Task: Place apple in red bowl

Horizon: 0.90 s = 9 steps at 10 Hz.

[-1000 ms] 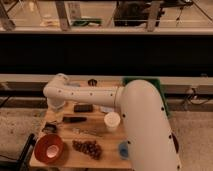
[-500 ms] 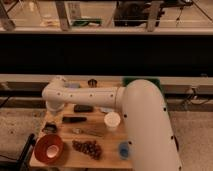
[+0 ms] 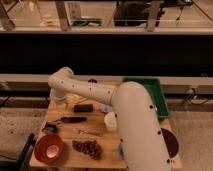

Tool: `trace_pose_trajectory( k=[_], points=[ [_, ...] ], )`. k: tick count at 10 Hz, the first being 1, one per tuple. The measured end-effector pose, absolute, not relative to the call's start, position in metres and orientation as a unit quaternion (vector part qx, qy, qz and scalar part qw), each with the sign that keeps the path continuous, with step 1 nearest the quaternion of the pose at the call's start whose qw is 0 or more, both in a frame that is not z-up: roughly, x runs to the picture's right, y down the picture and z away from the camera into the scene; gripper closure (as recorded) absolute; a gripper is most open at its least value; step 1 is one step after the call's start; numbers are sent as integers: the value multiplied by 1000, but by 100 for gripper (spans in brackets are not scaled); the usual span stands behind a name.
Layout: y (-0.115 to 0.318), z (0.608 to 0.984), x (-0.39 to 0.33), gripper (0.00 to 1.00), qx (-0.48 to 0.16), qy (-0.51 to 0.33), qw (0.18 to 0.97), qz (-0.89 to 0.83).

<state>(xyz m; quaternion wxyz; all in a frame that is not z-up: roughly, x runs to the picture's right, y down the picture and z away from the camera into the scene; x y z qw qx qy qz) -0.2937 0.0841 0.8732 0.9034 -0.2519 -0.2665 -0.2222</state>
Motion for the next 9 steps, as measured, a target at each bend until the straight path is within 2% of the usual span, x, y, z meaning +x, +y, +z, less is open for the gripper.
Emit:
trace_pose_trajectory(
  k=[9],
  points=[
    [70,920,-300,20,-236,-288,911,-180]
  ],
)
